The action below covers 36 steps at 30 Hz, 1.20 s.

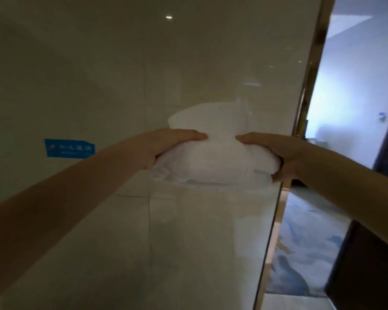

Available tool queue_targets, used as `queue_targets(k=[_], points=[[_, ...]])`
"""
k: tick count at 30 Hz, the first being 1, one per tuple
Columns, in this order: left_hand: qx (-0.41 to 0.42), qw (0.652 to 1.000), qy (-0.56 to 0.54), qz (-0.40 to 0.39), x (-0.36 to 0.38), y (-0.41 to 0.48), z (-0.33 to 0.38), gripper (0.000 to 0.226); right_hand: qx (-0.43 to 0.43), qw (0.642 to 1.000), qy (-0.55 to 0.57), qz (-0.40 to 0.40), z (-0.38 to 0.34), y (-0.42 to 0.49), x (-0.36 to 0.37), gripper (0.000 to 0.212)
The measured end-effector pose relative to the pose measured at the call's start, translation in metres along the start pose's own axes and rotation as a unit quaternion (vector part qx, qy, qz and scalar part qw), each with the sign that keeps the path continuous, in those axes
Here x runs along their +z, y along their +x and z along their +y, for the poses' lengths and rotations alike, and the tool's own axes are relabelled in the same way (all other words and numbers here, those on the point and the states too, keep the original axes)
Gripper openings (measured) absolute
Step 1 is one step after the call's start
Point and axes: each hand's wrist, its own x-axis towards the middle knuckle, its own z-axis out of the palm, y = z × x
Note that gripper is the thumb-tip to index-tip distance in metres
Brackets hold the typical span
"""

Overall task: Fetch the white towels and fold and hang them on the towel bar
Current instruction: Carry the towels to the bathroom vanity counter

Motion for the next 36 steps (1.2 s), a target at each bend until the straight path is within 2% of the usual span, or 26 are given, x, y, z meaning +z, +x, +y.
queue_targets(k=[5, 8, 9, 13, 15, 19, 22, 24, 25, 27, 31, 36], points=[[0.018, 0.994, -0.012, -0.110, 0.064, 0.018, 0.020, 0.030, 0.018, 0.995, 0.040, 0.084, 0.016, -0.042, -0.058, 0.023], [0.019, 0.987, -0.021, -0.160, 0.110, 0.029, 0.031, 0.041, 0.026, 0.989, 0.060, 0.130, 0.028, -0.064, -0.098, 0.049], [0.020, 0.984, -0.026, -0.176, 0.126, 0.033, 0.034, 0.042, 0.029, 0.988, 0.063, 0.140, 0.033, -0.072, -0.111, 0.051], [0.029, 0.972, -0.026, -0.232, 0.193, 0.045, 0.049, 0.047, 0.043, 0.979, 0.066, 0.189, 0.049, -0.103, -0.163, 0.045], [0.029, 0.968, -0.016, -0.250, 0.226, 0.050, 0.059, 0.050, 0.044, 0.973, 0.077, 0.214, 0.057, -0.115, -0.189, 0.051], [0.030, 0.951, 0.009, -0.307, 0.293, 0.054, 0.081, 0.049, 0.041, 0.956, 0.091, 0.276, 0.076, -0.139, -0.247, 0.085], [0.051, 0.937, 0.026, -0.344, 0.343, 0.059, 0.096, 0.076, 0.033, 0.939, 0.106, 0.324, 0.093, -0.161, -0.287, 0.102], [0.065, 0.926, 0.047, -0.369, 0.381, 0.063, 0.105, 0.101, 0.036, 0.925, 0.117, 0.361, 0.102, -0.177, -0.310, 0.094], [0.072, 0.923, 0.049, -0.376, 0.395, 0.063, 0.108, 0.105, 0.042, 0.919, 0.117, 0.374, 0.105, -0.184, -0.318, 0.093], [0.088, 0.914, 0.053, -0.391, 0.427, 0.061, 0.115, 0.106, 0.055, 0.905, 0.124, 0.403, 0.113, -0.200, -0.337, 0.099], [0.117, 0.885, 0.068, -0.446, 0.493, 0.059, 0.131, 0.105, 0.074, 0.871, 0.161, 0.459, 0.125, -0.232, -0.372, 0.089], [0.160, 0.851, 0.075, -0.494, 0.558, 0.051, 0.144, 0.072, 0.081, 0.817, 0.179, 0.542, 0.144, -0.261, -0.407, 0.115]])
